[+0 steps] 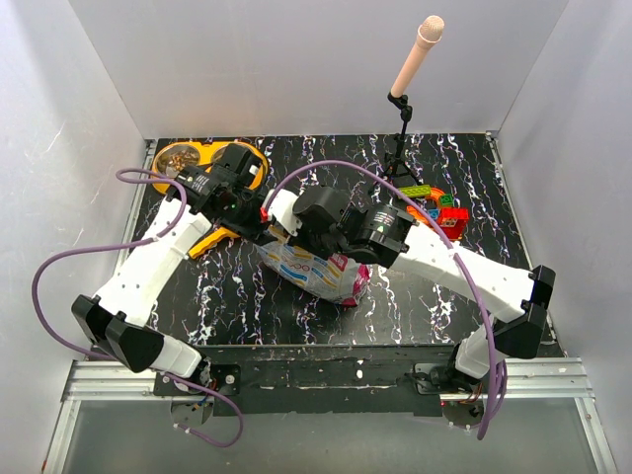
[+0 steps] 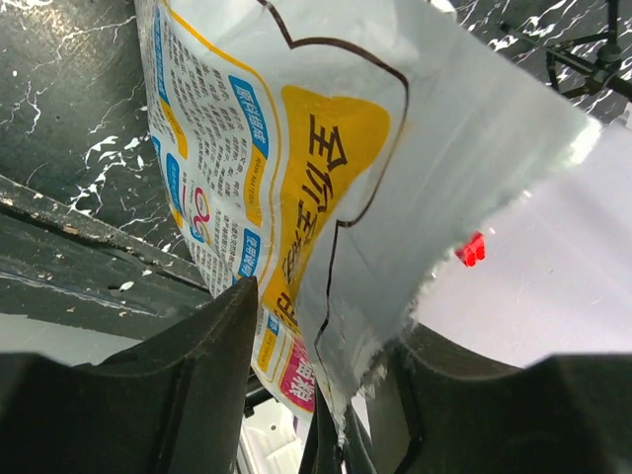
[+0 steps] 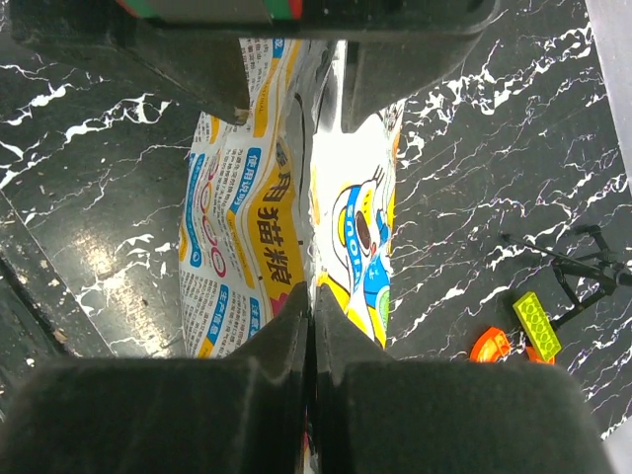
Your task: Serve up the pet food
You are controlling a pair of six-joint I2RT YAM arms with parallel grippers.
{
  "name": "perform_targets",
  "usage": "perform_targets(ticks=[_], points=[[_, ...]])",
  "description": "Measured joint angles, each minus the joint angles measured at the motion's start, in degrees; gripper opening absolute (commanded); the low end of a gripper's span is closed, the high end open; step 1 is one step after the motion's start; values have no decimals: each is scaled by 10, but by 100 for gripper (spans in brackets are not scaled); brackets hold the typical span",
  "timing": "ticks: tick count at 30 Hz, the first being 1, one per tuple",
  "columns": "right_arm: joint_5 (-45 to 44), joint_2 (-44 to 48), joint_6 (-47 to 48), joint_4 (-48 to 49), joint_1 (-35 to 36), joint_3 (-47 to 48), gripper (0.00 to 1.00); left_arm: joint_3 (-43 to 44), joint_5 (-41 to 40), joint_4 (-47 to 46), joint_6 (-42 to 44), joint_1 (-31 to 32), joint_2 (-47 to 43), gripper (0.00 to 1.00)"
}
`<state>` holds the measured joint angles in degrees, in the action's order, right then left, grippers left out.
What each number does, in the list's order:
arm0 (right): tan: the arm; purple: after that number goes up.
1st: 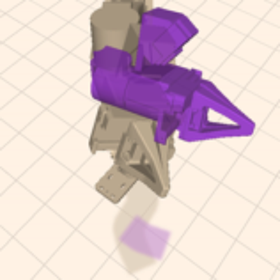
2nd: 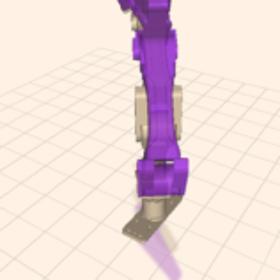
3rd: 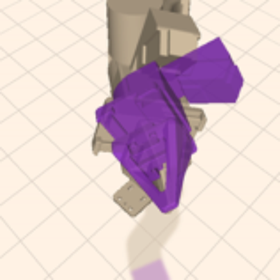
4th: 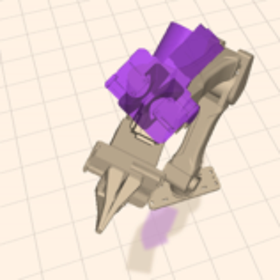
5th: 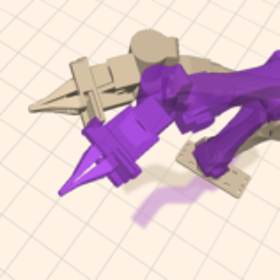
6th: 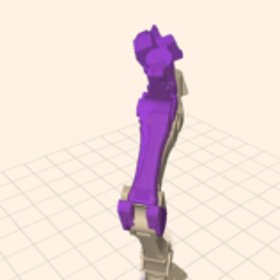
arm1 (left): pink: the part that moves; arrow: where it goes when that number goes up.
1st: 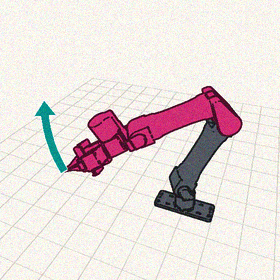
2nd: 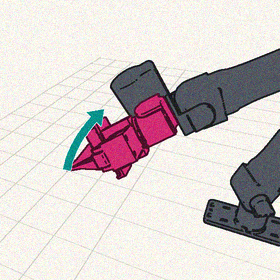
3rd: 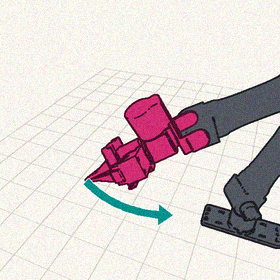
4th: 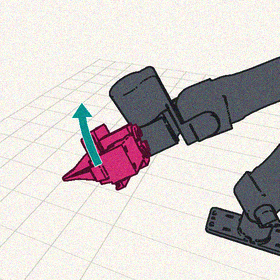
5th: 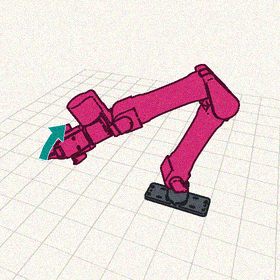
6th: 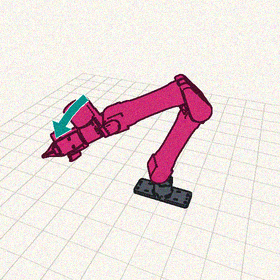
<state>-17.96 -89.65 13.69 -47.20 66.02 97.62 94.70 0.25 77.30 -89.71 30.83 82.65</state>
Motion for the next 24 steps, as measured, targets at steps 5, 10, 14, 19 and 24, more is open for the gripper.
perform_targets(ticks=[5,10,14,19,24], points=[[2,0,-2,-3,1,0,1,-17,19,-9,2,-7,1,59],[15,1,-21,-19,-2,9,41,-17,30,-20,6,-11,3,56],[20,12,-37,-46,-16,27,49,-16,36,-31,12,-11,13,45],[37,32,-47,-63,-33,27,49,-16,37,-40,18,-15,17,42],[70,21,-49,-75,-37,33,50,-1,34,-32,28,-19,23,35]])
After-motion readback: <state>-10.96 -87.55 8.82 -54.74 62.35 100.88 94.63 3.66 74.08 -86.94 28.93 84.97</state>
